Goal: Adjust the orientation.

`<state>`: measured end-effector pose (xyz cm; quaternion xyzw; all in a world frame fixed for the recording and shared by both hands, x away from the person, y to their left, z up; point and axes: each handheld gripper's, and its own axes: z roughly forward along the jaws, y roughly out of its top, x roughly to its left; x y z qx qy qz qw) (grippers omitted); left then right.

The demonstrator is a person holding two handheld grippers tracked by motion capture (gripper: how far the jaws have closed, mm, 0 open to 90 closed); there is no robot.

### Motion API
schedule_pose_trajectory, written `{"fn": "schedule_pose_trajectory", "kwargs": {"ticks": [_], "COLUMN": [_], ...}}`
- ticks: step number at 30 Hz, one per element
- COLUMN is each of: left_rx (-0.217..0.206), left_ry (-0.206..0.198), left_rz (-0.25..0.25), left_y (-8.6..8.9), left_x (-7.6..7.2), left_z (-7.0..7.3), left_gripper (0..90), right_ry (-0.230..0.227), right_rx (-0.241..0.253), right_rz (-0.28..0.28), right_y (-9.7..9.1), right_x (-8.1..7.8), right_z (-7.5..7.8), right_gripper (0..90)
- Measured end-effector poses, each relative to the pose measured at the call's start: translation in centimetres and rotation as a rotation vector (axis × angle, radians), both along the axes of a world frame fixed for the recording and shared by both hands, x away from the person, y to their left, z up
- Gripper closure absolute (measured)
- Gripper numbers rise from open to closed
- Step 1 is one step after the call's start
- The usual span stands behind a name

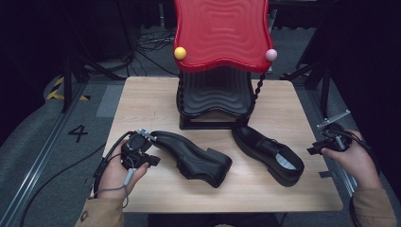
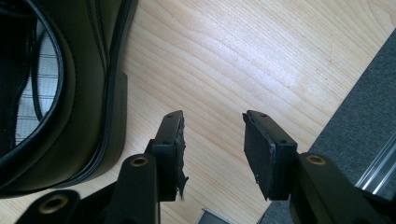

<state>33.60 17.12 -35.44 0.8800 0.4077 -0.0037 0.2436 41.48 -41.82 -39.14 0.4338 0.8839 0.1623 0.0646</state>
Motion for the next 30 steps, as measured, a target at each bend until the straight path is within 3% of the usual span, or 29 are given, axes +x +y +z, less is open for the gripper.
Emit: {"fn": "schedule_pose_trajectory", "kwargs": {"ticks": [6,14,19,30], "left_rx": [0.02,0.008,0.006,0.039], "left_ry": [0.002,0.011,0.01,0.015], "left_rz": [-0.049,-0.106,-0.153,-0.236], "left_y": [-1.8,-4.0,-6.3,-10.0], "left_x": [0.5,1.3,2.1,3.8], "left_z": [0.5,1.3,1.9,1.3], "left_gripper": [89.8,89.9,89.9,89.9], "right_ry": [0.01,0.013,0.018,0.028], "right_rx": [0.001,0.005,0.003,0.013], "right_rz": [-0.006,-0.007,0.002,-0.006], "right_y": [-0.2,-0.3,-0.2,-0.7], "right_x": [-0.2,-0.4,-0.4,-0.9], "right_z": [-0.2,-0.3,-0.5,-0.8], "right_gripper": [58.7,58.7,58.9,58.8]}}
